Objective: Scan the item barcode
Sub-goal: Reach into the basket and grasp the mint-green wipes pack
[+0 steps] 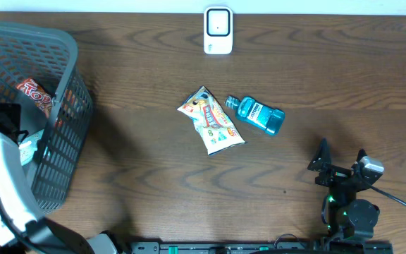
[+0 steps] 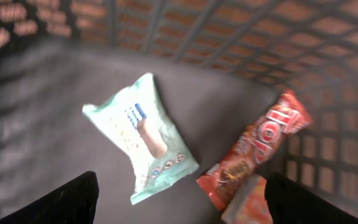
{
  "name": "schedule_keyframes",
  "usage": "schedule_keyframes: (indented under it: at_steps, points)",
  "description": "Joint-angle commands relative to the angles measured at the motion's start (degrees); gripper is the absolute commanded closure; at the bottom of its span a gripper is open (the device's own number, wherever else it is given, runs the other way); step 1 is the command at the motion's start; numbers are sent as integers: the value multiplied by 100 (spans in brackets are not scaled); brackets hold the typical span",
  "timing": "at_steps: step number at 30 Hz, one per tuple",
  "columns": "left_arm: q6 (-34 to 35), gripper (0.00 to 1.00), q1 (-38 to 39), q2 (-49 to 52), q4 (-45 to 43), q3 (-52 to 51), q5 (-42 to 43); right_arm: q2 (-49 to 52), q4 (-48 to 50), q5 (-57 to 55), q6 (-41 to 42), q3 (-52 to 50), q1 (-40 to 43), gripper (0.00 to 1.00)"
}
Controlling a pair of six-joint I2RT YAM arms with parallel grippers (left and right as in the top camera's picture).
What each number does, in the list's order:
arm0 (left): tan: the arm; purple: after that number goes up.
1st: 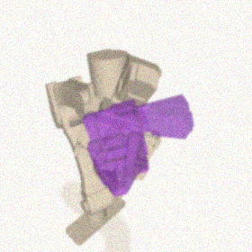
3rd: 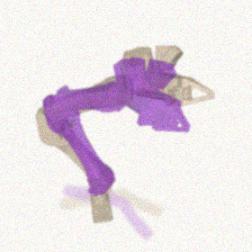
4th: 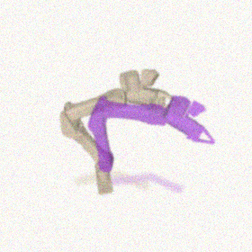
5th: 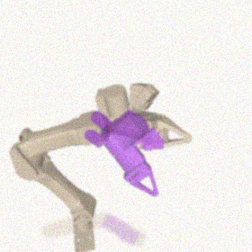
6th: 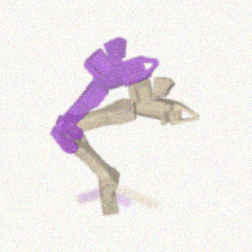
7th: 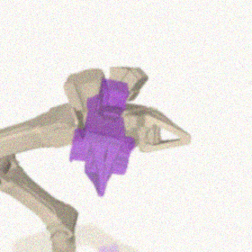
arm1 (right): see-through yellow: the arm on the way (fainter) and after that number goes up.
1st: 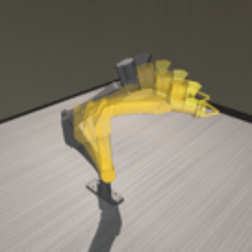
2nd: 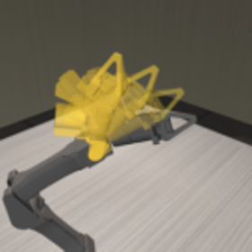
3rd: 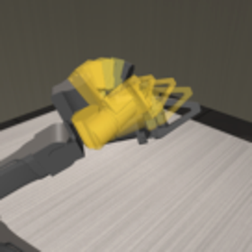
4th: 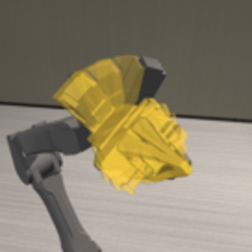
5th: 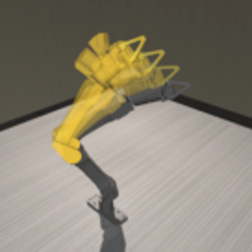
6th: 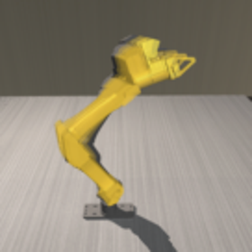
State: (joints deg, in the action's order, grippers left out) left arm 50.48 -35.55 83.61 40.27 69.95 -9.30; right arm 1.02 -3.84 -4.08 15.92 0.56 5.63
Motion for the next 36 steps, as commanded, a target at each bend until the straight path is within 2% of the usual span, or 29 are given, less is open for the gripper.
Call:
schedule_keyframes:
  at_steps: [1, 8, 10, 23, 24, 26, 30, 33, 36]
  points:
    - [756, 14, 0, 404, 59, -302, -33, -9, -2, -2, -52, -24, -44, 1]
    - [815, 14, 0, 1086, -396, -643, -35, -9, -2, -2, -55, -24, -44, 1]
    - [815, 0, 0, 1283, -555, -643, -35, -9, -2, -2, -52, -24, -44, 1]
    - [811, 0, 0, 2168, -1132, -643, -33, -9, -2, -2, -55, -24, -44, 1]
    - [811, 14, 0, 2251, -1130, -643, -33, -9, -2, -2, -55, -24, -44, 1]
    - [785, 30, 0, 2337, -1123, -643, -33, -9, -2, -2, -55, -24, -44, 1]
    - [564, 54, 0, 2295, -1126, -640, -31, -9, -2, -2, -52, -24, -44, 1]
    - [341, 58, -11, 2109, -1123, -634, -31, -9, -2, -2, -55, -24, -44, 1]
    - [179, 58, -13, 1744, -1093, -634, -31, -9, -2, -2, -55, -24, -44, 1]
